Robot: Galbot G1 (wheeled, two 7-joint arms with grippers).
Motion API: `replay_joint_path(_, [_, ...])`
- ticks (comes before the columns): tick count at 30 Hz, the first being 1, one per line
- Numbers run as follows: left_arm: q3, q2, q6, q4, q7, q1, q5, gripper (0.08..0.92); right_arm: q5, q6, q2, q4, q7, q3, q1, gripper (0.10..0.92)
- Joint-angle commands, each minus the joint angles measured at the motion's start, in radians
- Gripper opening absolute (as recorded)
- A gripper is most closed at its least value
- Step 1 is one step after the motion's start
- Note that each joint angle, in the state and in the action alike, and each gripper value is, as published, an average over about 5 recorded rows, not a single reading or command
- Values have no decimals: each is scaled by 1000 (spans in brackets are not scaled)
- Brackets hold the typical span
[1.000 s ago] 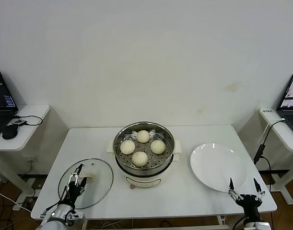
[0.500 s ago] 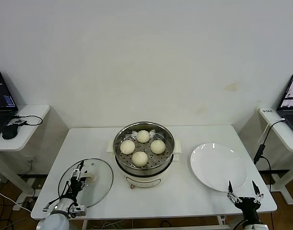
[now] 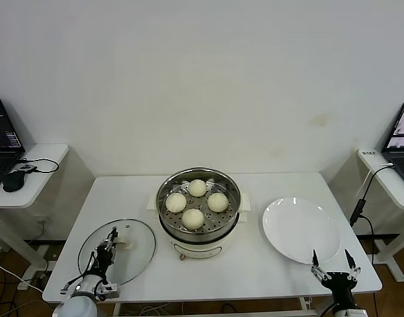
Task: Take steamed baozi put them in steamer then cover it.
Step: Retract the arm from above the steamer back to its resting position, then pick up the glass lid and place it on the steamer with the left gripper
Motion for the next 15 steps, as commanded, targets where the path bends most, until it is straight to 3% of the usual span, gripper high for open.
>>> replay_joint_path(1, [-33,4,0,-71,-38,35,-8,212,-6,2,-1,7,0,-5,-3,823])
replay_joint_path(6, [-96,39,25,-204,-12,103,-39,136,-17,5,-3,12,-3,-17,-5,823])
replay_joint_path(15, [-198,144,167,-444,139,138,-133,136,-43,10,-5,9,-5,-51,-8,823])
